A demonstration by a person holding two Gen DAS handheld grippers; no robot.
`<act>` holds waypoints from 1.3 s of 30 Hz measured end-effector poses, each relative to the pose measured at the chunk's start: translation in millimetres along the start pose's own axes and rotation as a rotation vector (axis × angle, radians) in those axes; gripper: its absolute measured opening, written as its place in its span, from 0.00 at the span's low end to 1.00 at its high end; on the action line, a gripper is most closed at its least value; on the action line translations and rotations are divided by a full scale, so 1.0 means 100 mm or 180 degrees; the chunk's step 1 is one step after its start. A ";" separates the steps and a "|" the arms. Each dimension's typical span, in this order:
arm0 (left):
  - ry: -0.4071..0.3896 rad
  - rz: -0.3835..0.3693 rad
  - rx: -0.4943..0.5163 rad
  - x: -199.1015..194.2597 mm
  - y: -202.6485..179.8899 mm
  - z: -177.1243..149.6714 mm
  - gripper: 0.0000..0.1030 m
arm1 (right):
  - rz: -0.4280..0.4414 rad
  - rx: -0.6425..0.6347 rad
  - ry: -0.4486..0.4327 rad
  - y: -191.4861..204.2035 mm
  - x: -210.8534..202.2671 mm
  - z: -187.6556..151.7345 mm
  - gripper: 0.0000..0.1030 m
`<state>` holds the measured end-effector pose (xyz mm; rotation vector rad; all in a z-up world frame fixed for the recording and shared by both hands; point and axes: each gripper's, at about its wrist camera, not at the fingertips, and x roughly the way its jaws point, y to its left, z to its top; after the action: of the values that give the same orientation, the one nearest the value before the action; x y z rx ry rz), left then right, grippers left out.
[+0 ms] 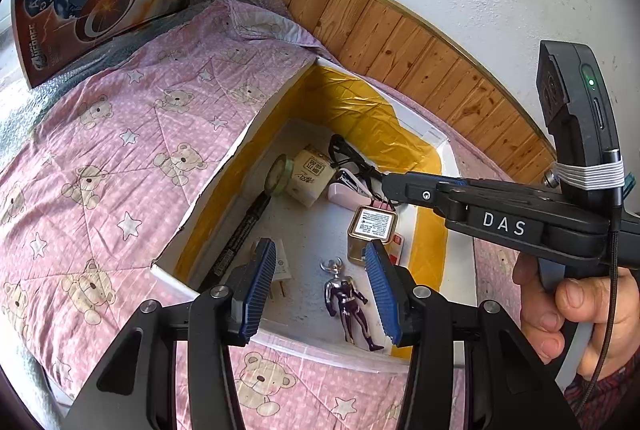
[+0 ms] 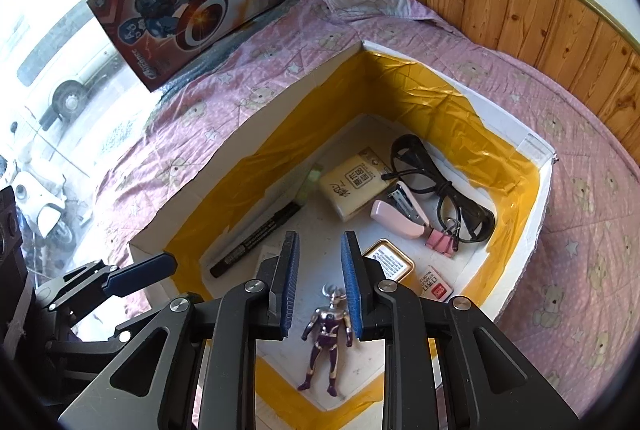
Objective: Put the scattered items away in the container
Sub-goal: 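Open both tools to drop the charger and tape roll into the box, then withdraw both open tools up from the box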
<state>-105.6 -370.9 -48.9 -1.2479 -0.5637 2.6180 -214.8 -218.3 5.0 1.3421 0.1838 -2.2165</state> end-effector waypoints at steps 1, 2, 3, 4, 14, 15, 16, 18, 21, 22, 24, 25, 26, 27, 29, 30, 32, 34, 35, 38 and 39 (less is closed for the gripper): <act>-0.0005 0.0011 0.0005 -0.01 0.00 0.00 0.47 | 0.0004 0.0002 0.0004 0.01 -0.01 -0.01 0.24; -0.0007 0.0001 -0.0001 -0.02 0.00 0.00 0.47 | 0.0009 0.0005 0.0002 0.01 -0.02 -0.02 0.25; -0.0009 -0.0009 -0.0001 -0.02 -0.01 0.00 0.47 | 0.0006 0.0004 -0.0002 0.02 -0.03 -0.03 0.26; -0.0012 -0.0004 0.0007 -0.03 -0.02 -0.01 0.47 | 0.0002 -0.0002 0.0000 0.02 -0.04 -0.04 0.26; -0.0040 -0.0086 0.0097 -0.16 -0.17 -0.05 0.47 | -0.0030 -0.0092 -0.0034 0.14 -0.27 -0.18 0.31; -0.0044 -0.0087 0.0106 -0.17 -0.19 -0.05 0.47 | -0.0042 -0.0102 -0.0045 0.16 -0.30 -0.20 0.32; -0.0046 -0.0096 0.0120 -0.19 -0.20 -0.06 0.47 | -0.0053 -0.0113 -0.0051 0.16 -0.32 -0.22 0.32; -0.0049 -0.0073 0.0158 -0.22 -0.23 -0.07 0.47 | -0.0078 -0.0132 -0.0062 0.18 -0.37 -0.26 0.33; -0.0056 -0.0018 0.0208 -0.27 -0.27 -0.09 0.47 | -0.0134 -0.0172 -0.0085 0.21 -0.45 -0.33 0.35; -0.0057 0.0007 0.0230 -0.29 -0.28 -0.10 0.47 | -0.0158 -0.0186 -0.0092 0.21 -0.48 -0.36 0.36; -0.0063 0.0050 0.0270 -0.32 -0.30 -0.12 0.47 | -0.0198 -0.0220 -0.0105 0.23 -0.53 -0.41 0.37; -0.0069 0.0072 0.0291 -0.34 -0.32 -0.13 0.47 | -0.0215 -0.0239 -0.0114 0.23 -0.56 -0.44 0.37; -0.0076 0.0088 0.0312 -0.36 -0.33 -0.14 0.50 | -0.0244 -0.0256 -0.0122 0.25 -0.59 -0.47 0.38; -0.0077 0.0101 0.0325 -0.37 -0.34 -0.15 0.51 | -0.0275 -0.0275 -0.0127 0.26 -0.62 -0.50 0.39; -0.0072 0.0114 0.0356 -0.40 -0.37 -0.18 0.52 | -0.0326 -0.0315 -0.0143 0.30 -0.67 -0.56 0.41; -0.0069 0.0114 0.0377 -0.41 -0.39 -0.19 0.52 | -0.0353 -0.0333 -0.0154 0.32 -0.70 -0.60 0.42; -0.0069 0.0118 0.0400 -0.44 -0.42 -0.22 0.52 | -0.0404 -0.0370 -0.0149 0.35 -0.74 -0.67 0.42; -0.0075 0.0116 0.0427 -0.48 -0.45 -0.24 0.52 | -0.0475 -0.0407 -0.0143 0.39 -0.77 -0.74 0.42; -0.0079 0.0117 0.0438 -0.49 -0.46 -0.26 0.52 | -0.0507 -0.0414 -0.0136 0.40 -0.78 -0.78 0.42; -0.0087 0.0127 0.0464 -0.54 -0.49 -0.31 0.52 | -0.0502 -0.0354 -0.0116 0.40 -0.81 -0.89 0.42; -0.0088 0.0124 0.0473 -0.56 -0.50 -0.32 0.52 | -0.0493 -0.0328 -0.0097 0.40 -0.82 -0.93 0.42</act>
<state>-45.2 -335.8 -7.2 -1.1906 -0.3448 2.6573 -92.4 -186.5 35.0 1.2759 0.3979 -2.3189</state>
